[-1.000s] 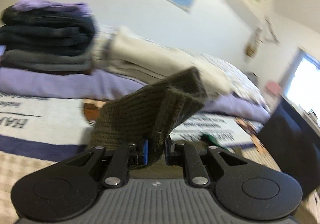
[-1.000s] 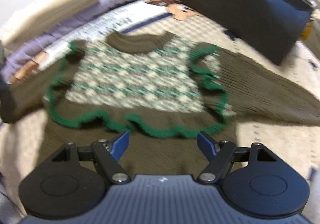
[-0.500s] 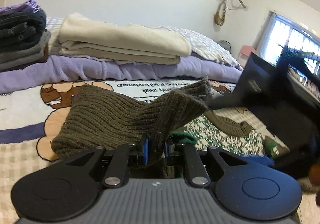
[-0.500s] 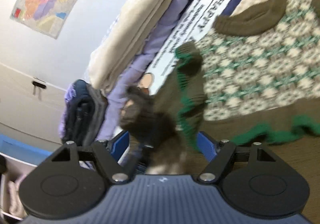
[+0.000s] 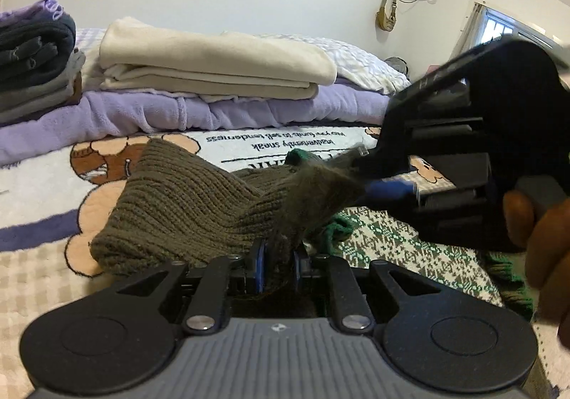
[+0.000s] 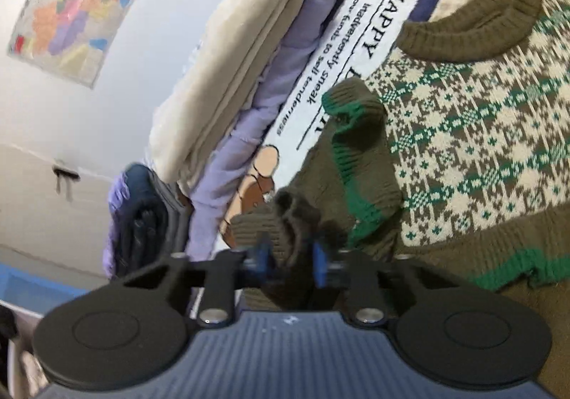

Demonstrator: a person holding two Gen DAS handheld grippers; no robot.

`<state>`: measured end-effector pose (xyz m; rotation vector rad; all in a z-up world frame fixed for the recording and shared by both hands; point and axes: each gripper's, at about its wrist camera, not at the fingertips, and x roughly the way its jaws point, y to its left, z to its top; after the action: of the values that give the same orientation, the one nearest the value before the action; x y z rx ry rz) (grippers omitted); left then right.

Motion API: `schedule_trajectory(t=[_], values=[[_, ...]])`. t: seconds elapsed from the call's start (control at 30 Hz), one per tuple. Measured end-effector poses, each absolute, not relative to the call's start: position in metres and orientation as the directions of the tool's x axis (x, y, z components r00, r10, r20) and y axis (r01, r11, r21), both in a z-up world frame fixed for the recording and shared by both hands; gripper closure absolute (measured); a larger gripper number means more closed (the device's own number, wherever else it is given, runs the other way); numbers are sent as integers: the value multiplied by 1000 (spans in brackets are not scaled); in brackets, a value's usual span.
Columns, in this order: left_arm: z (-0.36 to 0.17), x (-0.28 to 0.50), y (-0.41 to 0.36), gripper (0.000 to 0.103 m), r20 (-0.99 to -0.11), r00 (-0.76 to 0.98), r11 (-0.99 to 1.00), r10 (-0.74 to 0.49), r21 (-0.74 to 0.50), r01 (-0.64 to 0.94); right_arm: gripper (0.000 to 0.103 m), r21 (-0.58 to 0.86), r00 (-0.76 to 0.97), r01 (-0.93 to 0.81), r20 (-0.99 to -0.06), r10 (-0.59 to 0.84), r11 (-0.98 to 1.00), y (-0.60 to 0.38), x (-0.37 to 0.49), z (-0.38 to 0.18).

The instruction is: Fold clothes

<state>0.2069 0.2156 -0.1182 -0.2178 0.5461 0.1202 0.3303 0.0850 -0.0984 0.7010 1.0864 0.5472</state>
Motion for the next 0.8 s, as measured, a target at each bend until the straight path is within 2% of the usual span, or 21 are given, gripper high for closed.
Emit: schedule_trajectory(t=[0.07,0.17,0.53,0.63,0.8], values=[[-113,202,210,59,-500,859,976,112,-108,-190,94,752,377,-75,-586,717,654,83,332,-92],[-107,194,204,51,-450,873,977,187,-11,-214,94,767,399,-112,-548,735,632,79,334,-73],[-98,181,200,45,-446,851,948,277,-19,-319,94,793,446,-144,-482,755,591,61,350,-3],[-102,187,199,45,-466,829,939,308,8,-345,94,777,443,-157,-496,747,610,52,352,15],[-112,201,207,44,-546,774,913,320,-40,-406,94,746,458,-182,-512,727,641,28,349,37]])
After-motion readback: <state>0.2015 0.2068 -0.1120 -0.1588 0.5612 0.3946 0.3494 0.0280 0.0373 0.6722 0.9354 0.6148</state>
